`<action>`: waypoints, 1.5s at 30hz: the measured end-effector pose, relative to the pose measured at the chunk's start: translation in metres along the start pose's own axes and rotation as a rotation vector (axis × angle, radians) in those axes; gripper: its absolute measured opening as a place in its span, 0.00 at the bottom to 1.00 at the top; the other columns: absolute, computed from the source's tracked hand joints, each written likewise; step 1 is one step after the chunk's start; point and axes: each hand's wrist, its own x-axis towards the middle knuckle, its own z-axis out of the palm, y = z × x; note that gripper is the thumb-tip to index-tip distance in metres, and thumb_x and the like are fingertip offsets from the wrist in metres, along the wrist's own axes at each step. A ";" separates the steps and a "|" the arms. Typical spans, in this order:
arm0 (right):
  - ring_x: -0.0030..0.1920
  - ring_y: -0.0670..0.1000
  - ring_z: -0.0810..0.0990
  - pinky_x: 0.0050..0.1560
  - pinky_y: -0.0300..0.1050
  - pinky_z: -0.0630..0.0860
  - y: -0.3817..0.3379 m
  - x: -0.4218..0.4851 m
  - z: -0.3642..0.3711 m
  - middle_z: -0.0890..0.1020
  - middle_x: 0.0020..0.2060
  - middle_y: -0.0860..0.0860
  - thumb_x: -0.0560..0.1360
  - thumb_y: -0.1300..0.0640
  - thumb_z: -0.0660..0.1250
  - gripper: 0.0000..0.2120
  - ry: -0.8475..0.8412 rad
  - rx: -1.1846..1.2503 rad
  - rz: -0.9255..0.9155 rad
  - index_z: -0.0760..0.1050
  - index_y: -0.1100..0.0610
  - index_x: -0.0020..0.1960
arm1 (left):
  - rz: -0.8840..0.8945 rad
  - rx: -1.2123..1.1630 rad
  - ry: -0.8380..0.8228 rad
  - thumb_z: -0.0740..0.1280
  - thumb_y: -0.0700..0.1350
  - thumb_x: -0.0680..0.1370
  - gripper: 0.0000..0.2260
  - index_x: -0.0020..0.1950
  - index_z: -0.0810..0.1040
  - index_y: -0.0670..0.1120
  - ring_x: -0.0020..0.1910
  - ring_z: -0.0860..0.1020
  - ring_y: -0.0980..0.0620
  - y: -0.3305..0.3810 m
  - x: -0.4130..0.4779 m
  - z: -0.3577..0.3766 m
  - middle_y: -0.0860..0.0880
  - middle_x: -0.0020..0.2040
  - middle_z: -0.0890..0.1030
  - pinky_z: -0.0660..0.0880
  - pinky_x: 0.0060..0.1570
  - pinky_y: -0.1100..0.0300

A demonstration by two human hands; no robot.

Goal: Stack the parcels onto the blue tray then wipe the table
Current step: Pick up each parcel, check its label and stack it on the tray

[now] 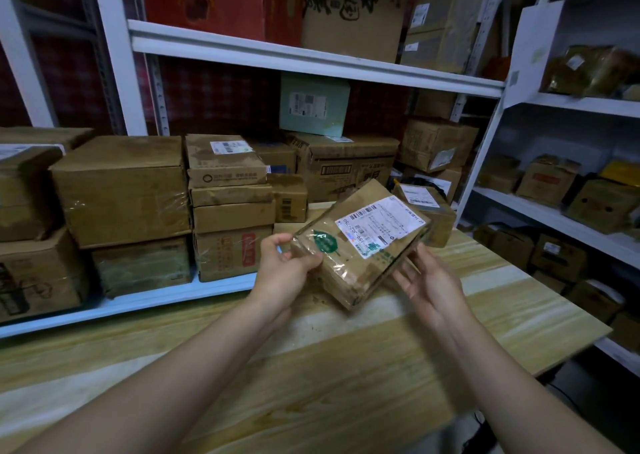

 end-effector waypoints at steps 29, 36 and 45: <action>0.59 0.58 0.78 0.42 0.47 0.83 0.007 -0.003 0.004 0.78 0.61 0.61 0.77 0.68 0.65 0.23 -0.165 -0.045 -0.030 0.70 0.48 0.66 | 0.119 0.188 0.030 0.71 0.34 0.73 0.20 0.58 0.76 0.55 0.48 0.76 0.64 0.002 -0.009 0.002 0.52 0.57 0.76 0.74 0.48 0.71; 0.67 0.62 0.76 0.62 0.57 0.78 0.002 -0.004 0.000 0.81 0.62 0.60 0.80 0.65 0.59 0.18 -0.259 0.083 0.000 0.73 0.55 0.69 | 0.080 0.219 -0.056 0.60 0.30 0.77 0.26 0.71 0.74 0.51 0.63 0.73 0.54 0.008 -0.008 0.002 0.52 0.65 0.77 0.68 0.65 0.60; 0.58 0.58 0.83 0.58 0.55 0.80 -0.006 -0.016 0.000 0.84 0.57 0.62 0.82 0.50 0.59 0.17 -0.161 -0.013 0.068 0.75 0.60 0.64 | 0.025 0.126 -0.080 0.59 0.44 0.83 0.16 0.71 0.74 0.46 0.67 0.72 0.53 0.012 -0.010 0.002 0.50 0.68 0.76 0.64 0.68 0.60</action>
